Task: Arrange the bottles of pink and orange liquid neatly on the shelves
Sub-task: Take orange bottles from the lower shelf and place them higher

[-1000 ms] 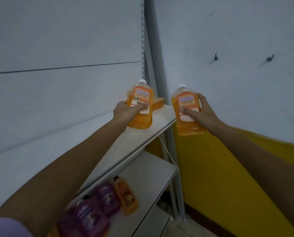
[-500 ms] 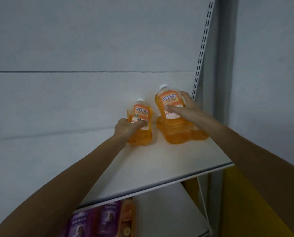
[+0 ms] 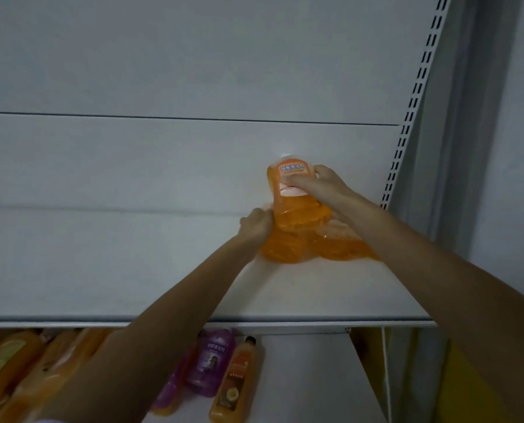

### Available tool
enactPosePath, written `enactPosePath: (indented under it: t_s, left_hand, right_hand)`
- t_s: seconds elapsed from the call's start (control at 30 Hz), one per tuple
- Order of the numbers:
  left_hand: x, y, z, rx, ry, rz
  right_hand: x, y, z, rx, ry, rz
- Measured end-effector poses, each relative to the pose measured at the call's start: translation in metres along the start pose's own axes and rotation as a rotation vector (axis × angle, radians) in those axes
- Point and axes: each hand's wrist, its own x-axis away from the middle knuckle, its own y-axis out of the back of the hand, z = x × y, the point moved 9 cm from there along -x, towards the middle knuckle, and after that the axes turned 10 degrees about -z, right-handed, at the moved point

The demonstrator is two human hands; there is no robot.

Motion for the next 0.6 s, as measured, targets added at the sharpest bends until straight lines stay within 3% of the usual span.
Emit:
enactPosePath:
  t_s: [0.07,0.23,0.33,0.47,0.6]
  left_hand:
    - [0.008,-0.006,-0.003,0.136,0.009,0.020]
    - [0.012,0.032,-0.018,0.196,-0.072,-0.180]
    - [0.015,0.035,-0.036,0.141,-0.137,-0.109]
    - [0.021,0.057,-0.038,0.172,-0.143,-0.203]
    - [0.021,0.069,-0.026,0.089,-0.124,-0.270]
  right_hand:
    - [0.000,-0.001,0.001,0.028,0.000,-0.024]
    - [0.004,-0.008,0.002,0.048,-0.015,-0.069]
    - [0.008,-0.024,0.009,0.001,-0.006,-0.093]
    - [0.017,-0.032,0.037,0.066,0.183,-0.029]
    - [0.017,0.009,0.037,0.405,0.409,-0.198]
